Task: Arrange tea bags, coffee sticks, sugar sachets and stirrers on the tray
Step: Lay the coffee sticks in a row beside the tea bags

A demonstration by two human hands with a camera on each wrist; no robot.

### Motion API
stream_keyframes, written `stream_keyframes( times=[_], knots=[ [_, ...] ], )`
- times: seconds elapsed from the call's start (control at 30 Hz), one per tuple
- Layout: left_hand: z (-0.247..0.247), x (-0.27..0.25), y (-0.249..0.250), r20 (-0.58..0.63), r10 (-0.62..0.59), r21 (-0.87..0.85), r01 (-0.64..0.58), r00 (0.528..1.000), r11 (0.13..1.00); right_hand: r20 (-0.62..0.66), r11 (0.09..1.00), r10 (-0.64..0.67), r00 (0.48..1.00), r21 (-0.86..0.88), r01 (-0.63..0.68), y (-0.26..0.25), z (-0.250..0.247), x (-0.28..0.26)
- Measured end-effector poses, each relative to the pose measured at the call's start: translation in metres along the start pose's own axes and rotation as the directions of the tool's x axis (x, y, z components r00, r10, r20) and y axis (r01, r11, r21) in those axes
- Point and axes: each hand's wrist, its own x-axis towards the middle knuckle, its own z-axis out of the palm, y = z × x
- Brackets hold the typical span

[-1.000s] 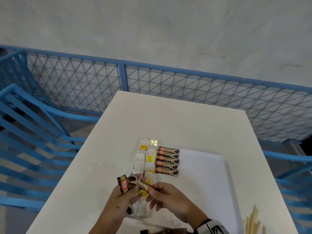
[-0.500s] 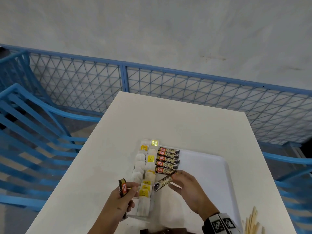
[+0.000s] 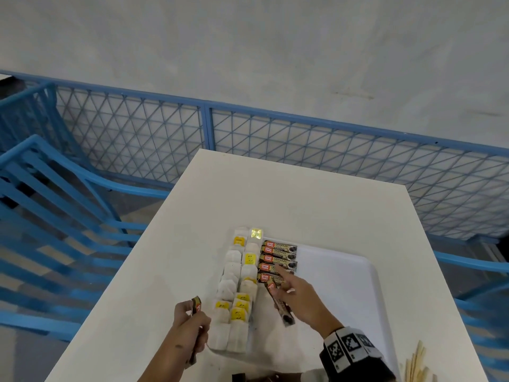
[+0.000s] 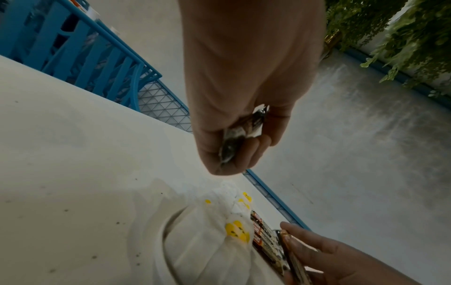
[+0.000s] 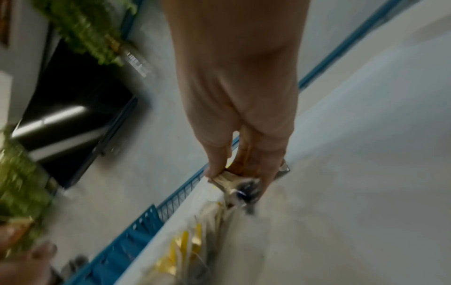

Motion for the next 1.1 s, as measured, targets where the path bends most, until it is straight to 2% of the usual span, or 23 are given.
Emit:
stream_keyframes(
  times=[0.07,0.17,0.3,0.47,0.6,0.73,0.8,0.93,1.1],
  knots=[
    [-0.005,-0.004,-0.001,0.002,-0.005,0.002,0.005,1.000,1.000,-0.033,0.984,-0.063,0.997,-0.168,0.056,-0.003,0.000,0.003],
    [-0.008,-0.009,0.000,0.013,0.000,-0.002,0.000,1.000,1.000,0.005,0.936,-0.107,0.994,-0.336,0.103,-0.007,0.003,0.007],
    [-0.008,-0.013,0.000,0.063,0.027,0.019,-0.029,0.998,0.999,0.026,0.870,-0.159,0.987,-0.469,0.153,-0.003,0.007,0.012],
    [-0.004,-0.005,0.001,0.015,-0.004,-0.084,0.006,1.000,0.996,-0.041,0.841,-0.275,0.961,-0.495,0.219,0.012,0.003,0.005],
    [-0.001,0.000,0.002,0.013,-0.016,-0.176,0.018,1.000,0.984,-0.005,0.805,-0.261,0.965,-0.554,0.214,0.023,-0.005,-0.007],
    [0.009,-0.001,0.001,0.026,-0.003,-0.229,0.008,1.000,0.974,-0.024,0.813,-0.276,0.961,-0.539,0.220,0.026,-0.002,-0.004],
    [0.012,-0.001,-0.001,0.042,0.016,-0.207,-0.007,0.999,0.978,-0.043,0.814,-0.301,0.953,-0.532,0.233,0.025,0.001,-0.001],
    [0.008,-0.005,-0.008,0.121,0.135,0.003,-0.137,0.983,0.991,-0.081,0.809,-0.321,0.944,-0.542,0.228,0.024,0.004,0.005],
    [0.009,-0.016,-0.002,0.205,0.178,-0.023,-0.177,0.963,0.984,-0.126,0.817,-0.355,0.926,-0.523,0.242,0.012,0.007,-0.003]
  ],
)
